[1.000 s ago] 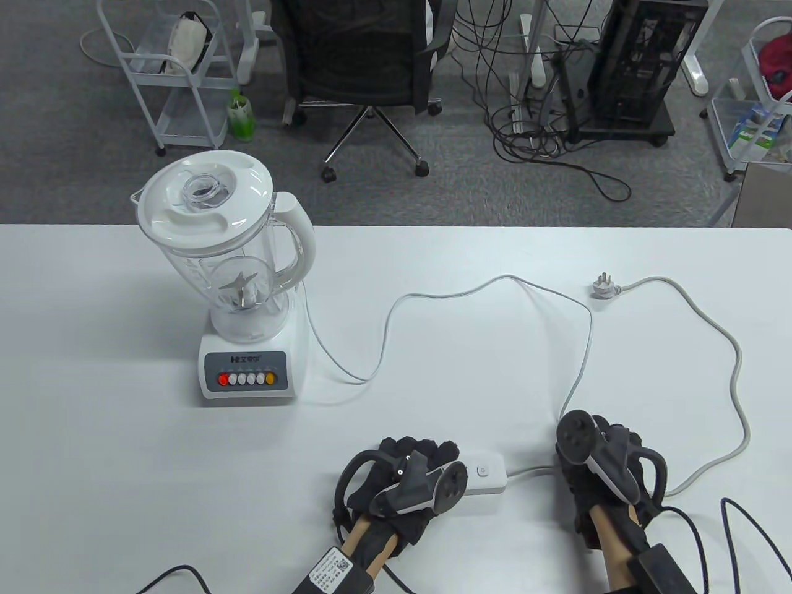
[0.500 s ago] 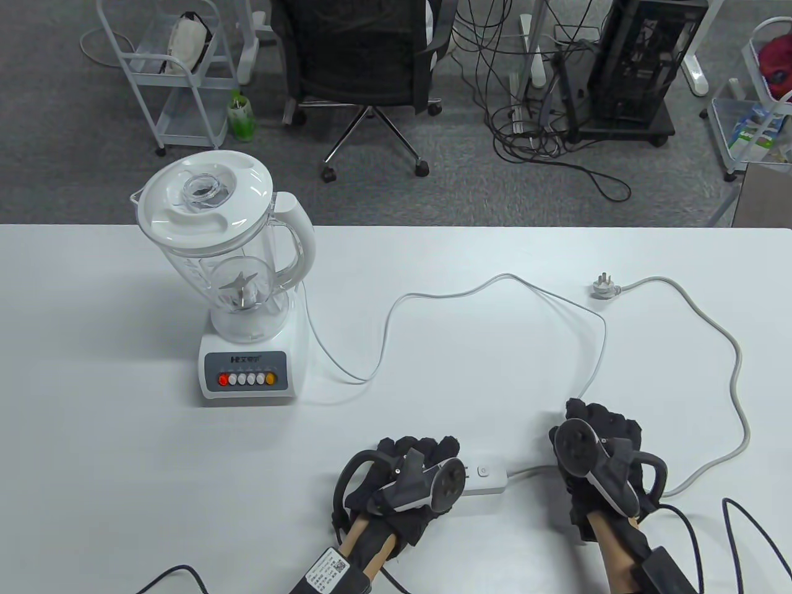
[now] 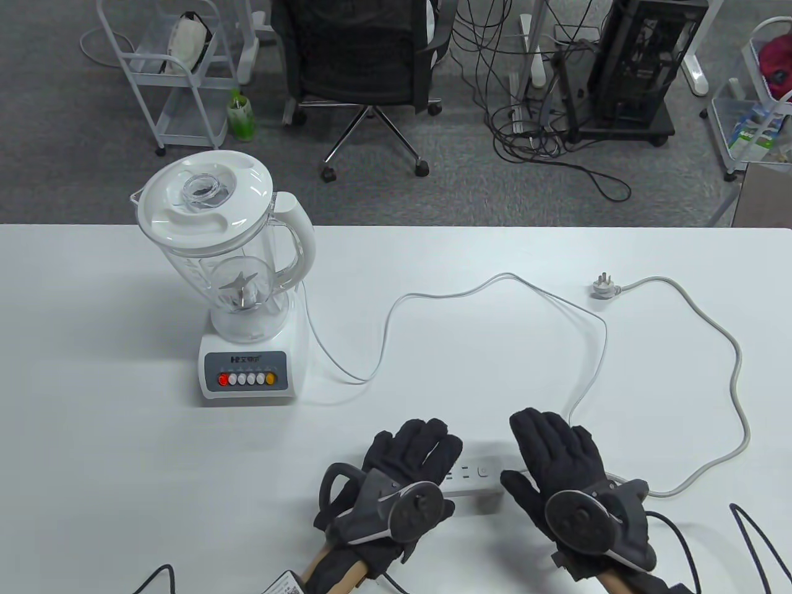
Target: Unplug the blender
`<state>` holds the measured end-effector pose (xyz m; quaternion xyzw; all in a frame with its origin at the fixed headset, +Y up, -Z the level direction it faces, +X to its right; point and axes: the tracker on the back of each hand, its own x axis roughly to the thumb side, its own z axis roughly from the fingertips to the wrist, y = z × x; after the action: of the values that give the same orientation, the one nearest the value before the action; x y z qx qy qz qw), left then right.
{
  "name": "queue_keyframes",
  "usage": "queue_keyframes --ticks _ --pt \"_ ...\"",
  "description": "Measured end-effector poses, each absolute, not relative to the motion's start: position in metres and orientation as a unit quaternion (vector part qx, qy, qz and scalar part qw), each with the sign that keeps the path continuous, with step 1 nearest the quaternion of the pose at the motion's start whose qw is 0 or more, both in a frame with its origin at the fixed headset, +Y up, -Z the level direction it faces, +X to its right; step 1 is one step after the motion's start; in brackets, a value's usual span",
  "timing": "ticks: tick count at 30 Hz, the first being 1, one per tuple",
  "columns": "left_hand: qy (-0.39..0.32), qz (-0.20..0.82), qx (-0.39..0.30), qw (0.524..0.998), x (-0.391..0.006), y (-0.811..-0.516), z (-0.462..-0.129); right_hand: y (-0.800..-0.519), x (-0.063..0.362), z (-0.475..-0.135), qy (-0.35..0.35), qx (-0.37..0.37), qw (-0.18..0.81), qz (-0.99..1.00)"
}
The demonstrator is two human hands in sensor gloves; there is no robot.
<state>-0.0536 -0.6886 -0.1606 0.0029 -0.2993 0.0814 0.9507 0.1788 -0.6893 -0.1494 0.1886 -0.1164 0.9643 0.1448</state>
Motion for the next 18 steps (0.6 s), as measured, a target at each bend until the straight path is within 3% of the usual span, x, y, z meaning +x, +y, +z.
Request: queue_keyframes --ticks 7,18 --pt "-0.306 0.124 0.045 0.943 -0.064 -0.719 -0.157 -0.723 0.172 -0.14 -0.077 0.244 0.183 0.949" --pt "-0.319 0.123 0.033 0.939 -0.061 -0.724 -0.154 -0.727 0.176 -0.135 -0.082 0.239 0.202 0.946"
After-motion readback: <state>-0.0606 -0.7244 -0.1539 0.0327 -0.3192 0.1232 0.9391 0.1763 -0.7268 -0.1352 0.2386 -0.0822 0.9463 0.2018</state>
